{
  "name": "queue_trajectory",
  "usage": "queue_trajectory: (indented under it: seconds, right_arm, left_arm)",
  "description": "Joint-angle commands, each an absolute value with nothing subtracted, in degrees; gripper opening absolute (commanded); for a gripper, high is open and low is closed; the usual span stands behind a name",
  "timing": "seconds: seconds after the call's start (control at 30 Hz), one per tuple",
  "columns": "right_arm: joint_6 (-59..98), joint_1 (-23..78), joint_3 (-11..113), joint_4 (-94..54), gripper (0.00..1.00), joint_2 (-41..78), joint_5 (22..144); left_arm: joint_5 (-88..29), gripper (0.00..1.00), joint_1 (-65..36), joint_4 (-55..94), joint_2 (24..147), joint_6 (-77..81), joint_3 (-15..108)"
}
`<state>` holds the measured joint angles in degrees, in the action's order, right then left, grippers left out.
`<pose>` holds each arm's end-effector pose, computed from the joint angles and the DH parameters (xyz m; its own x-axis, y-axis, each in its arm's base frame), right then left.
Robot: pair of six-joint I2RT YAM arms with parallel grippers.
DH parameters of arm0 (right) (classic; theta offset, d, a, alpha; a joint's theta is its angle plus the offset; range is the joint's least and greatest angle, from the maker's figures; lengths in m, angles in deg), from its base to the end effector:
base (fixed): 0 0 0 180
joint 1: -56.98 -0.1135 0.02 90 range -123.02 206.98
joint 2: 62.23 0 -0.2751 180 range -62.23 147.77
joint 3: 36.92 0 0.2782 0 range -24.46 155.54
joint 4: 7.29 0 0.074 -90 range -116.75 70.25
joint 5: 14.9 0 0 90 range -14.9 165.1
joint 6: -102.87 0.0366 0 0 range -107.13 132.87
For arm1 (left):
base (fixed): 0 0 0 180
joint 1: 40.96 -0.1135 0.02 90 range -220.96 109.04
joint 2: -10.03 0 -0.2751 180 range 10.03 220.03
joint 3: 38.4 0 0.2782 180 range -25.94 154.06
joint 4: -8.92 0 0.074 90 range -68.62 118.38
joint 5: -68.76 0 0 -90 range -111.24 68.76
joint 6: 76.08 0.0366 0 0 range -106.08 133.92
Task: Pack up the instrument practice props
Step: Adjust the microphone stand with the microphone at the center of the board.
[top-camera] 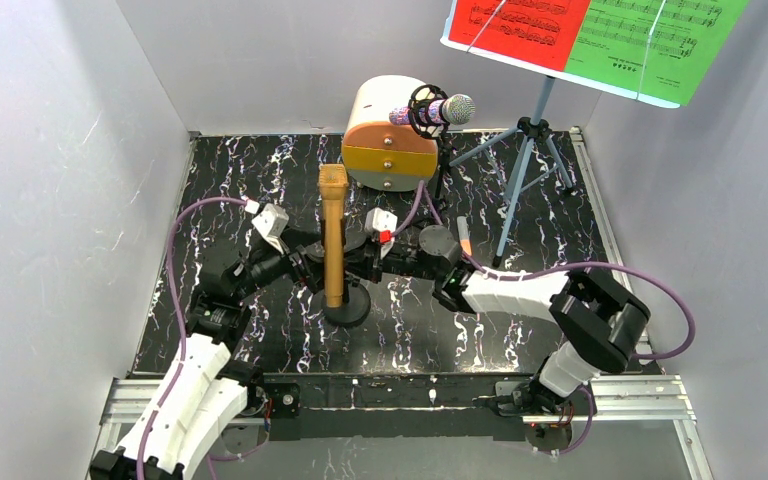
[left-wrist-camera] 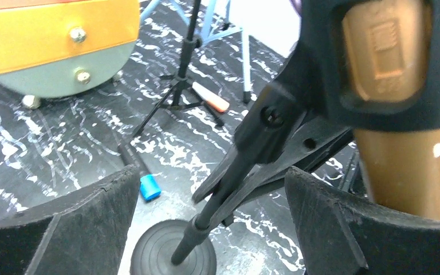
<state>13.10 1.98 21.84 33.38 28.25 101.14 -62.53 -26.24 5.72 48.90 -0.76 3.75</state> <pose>0.1959 0.3078 0.2589 0.0853 0.1281 -0.9881 -0.9851 0.1596 -0.0643 0.1722 -0.0702 0.3135 -0.1035 -0.1697 -0.9800 0.8258 0.5346 -0.1798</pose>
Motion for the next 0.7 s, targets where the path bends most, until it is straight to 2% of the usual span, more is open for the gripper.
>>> queue_trajectory:
  seconds: [0.0,0.3,0.67]
  right_arm:
    - [11.5,1.1,19.5,39.9,0.01,24.5,88.6]
    - [6.9,-3.5,20.0,34.8,0.01,21.6,66.9]
    - [4.7,-12.4,25.7,39.4,0.01,31.0,36.9]
  left_arm:
    - [-54.3,0.96,-26.3,12.4,45.5,3.2,5.5]
    - [-28.9,0.98,-26.4,27.6,38.9,4.4,8.5]
    - [-4.1,0.99,-26.3,37.3,29.8,-1.8,8.2]
